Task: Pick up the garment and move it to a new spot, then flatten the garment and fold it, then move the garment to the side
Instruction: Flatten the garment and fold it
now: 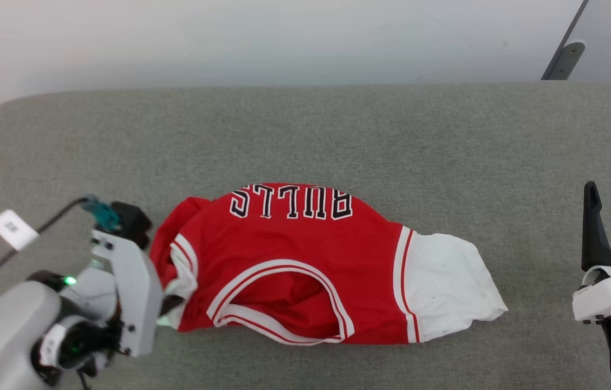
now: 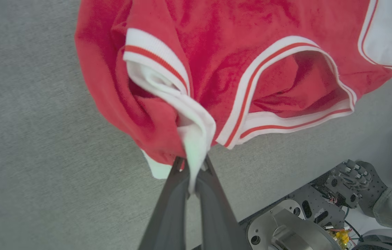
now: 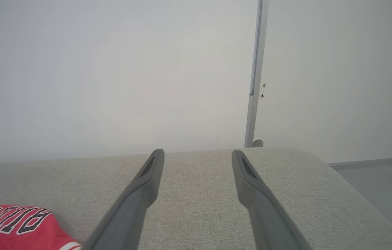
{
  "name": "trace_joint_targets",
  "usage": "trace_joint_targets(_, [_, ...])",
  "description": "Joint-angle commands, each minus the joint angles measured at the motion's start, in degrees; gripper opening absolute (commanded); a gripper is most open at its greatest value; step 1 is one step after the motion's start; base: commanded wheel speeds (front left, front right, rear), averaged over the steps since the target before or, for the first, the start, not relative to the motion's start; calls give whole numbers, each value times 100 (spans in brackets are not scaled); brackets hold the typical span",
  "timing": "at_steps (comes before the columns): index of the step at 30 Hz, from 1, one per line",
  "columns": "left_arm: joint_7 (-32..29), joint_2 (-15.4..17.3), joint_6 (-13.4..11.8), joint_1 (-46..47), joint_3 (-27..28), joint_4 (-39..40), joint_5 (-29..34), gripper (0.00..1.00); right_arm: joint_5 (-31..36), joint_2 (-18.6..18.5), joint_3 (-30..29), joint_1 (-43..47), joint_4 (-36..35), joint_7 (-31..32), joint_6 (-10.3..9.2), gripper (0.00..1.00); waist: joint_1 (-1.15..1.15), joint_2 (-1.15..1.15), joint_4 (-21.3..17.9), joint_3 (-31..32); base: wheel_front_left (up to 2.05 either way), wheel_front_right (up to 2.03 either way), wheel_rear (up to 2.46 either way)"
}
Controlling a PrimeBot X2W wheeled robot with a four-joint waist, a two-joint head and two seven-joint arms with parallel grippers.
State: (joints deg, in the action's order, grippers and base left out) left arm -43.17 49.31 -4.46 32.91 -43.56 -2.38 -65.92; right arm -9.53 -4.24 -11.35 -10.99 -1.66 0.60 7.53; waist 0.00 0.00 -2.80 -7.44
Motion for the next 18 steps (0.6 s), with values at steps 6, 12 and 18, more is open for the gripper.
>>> trace_joint_targets(6, [39, -157, 36, -187, -209, 344, 104, 24, -37, 39, 34, 64, 34, 8, -8, 100, 0, 0, 8, 26, 0, 0, 0])
trace_joint_targets(12, [213, -248, 119, -251, -355, 115, 328, 100, -51, 48, 73, 72, 53, 8, -8, 100, 0, 0, -13, 50, 0, 0, 0])
trace_joint_targets(18, [195, -244, 148, -166, -334, 56, 321, 100, -56, 37, 34, 65, 15, 5, -8, 100, 0, 0, -6, 52, 0, 0, 0])
